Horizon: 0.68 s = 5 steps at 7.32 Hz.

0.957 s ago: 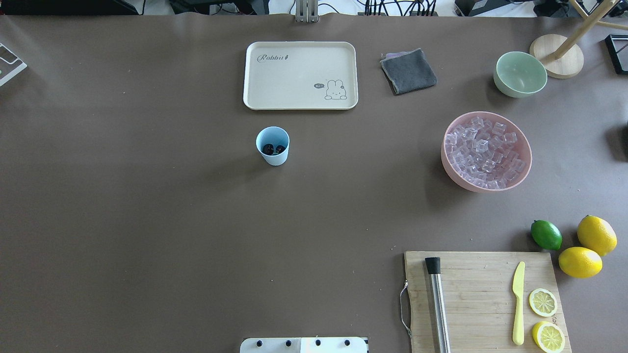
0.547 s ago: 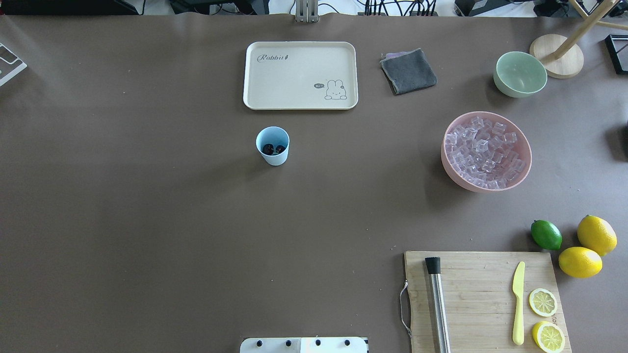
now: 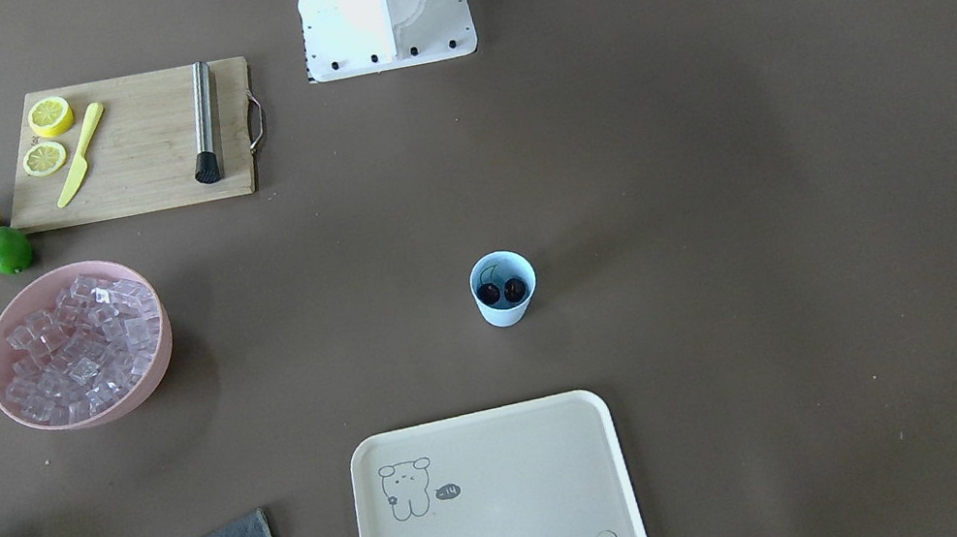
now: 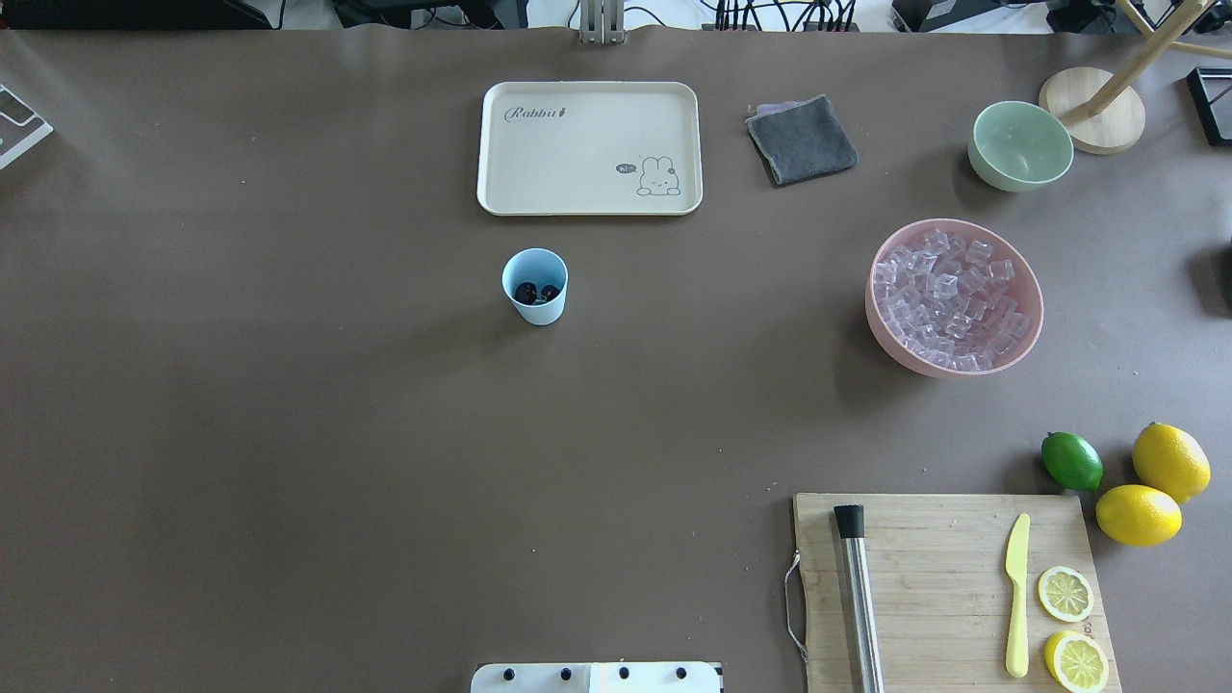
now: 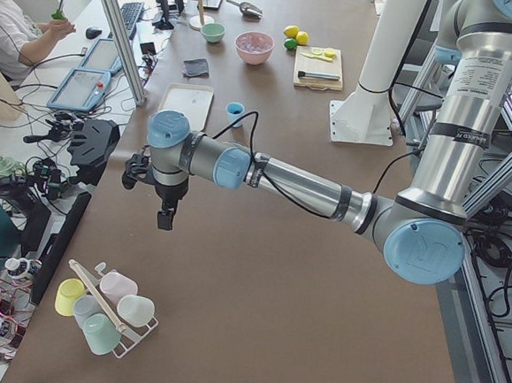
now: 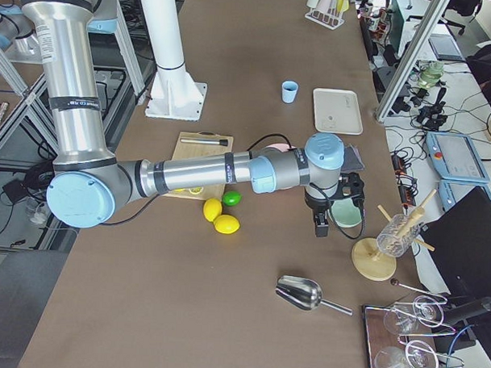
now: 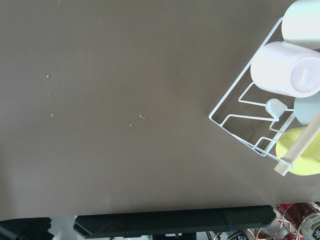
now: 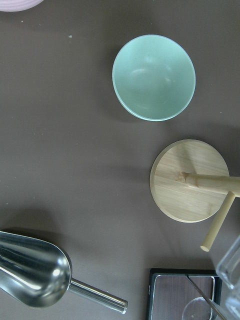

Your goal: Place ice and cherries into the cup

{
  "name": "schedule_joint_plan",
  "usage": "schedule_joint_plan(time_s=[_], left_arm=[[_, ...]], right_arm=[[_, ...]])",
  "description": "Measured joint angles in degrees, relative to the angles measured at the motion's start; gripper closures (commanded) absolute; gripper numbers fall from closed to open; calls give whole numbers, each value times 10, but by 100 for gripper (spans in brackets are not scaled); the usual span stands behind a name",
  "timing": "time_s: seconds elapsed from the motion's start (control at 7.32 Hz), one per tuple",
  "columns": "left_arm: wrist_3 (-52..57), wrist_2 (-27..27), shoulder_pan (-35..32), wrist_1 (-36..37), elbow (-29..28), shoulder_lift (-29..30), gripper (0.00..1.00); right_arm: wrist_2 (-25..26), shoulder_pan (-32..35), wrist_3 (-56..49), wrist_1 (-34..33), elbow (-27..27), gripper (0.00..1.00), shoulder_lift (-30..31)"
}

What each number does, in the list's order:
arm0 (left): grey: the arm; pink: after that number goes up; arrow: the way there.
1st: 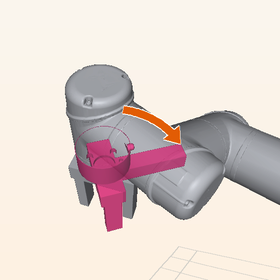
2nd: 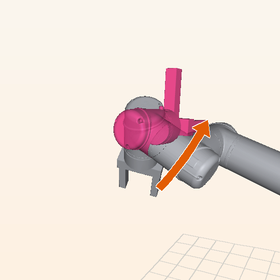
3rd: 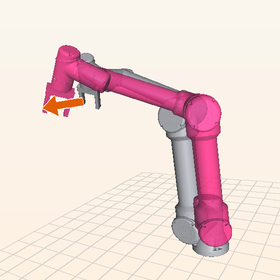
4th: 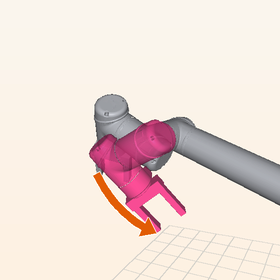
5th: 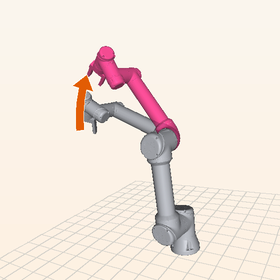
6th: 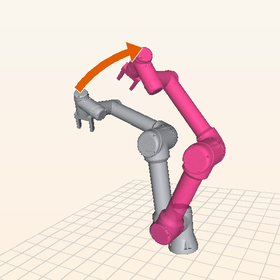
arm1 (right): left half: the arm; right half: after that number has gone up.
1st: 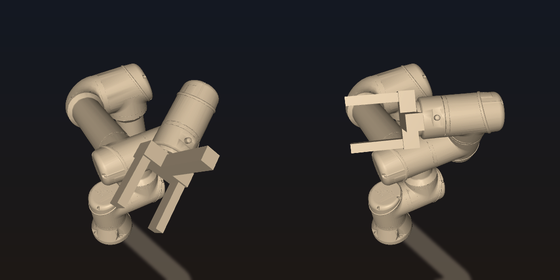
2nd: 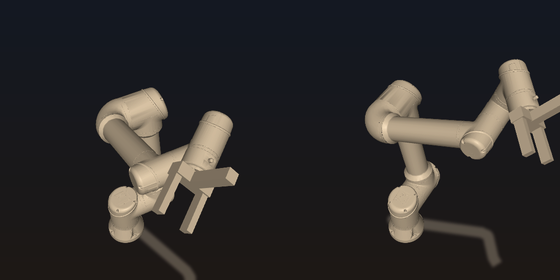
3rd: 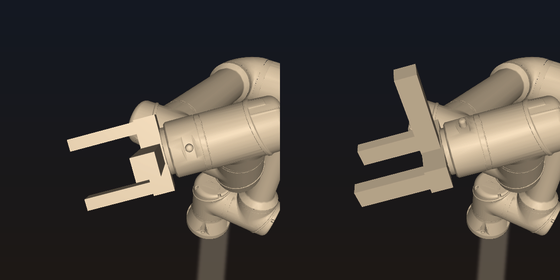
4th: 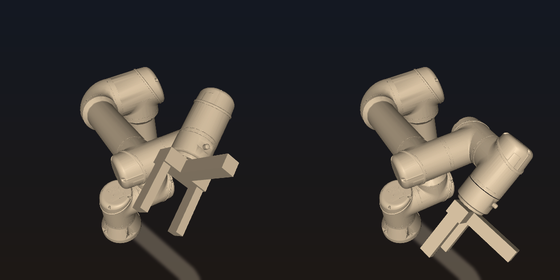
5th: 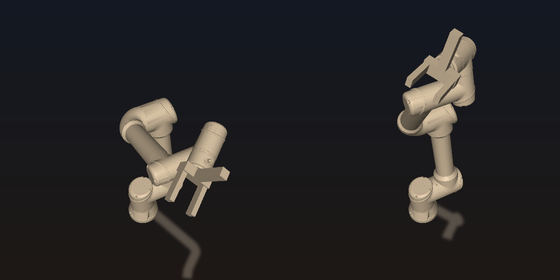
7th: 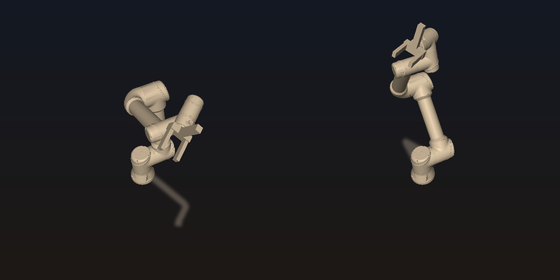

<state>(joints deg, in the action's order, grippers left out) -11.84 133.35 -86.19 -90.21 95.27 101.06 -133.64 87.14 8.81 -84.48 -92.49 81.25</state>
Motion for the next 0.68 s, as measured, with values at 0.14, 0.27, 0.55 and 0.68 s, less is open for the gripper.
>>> schedule_joint_plan(time_s=[0.14, 0.27, 0.55, 0.68], left_arm=[[0, 1, 0, 0, 11, -5, 2], [1, 2, 0, 0, 20, -6, 2], [1, 12, 1, -3, 23, -6, 2], [1, 18, 1, -3, 17, -6, 2]], right_arm=[[1, 0, 0, 1, -1, 0, 1], [1, 0, 1, 4, -1, 0, 2], [3, 0, 1, 11, -2, 0, 3], [3, 0, 1, 18, -2, 0, 5]])
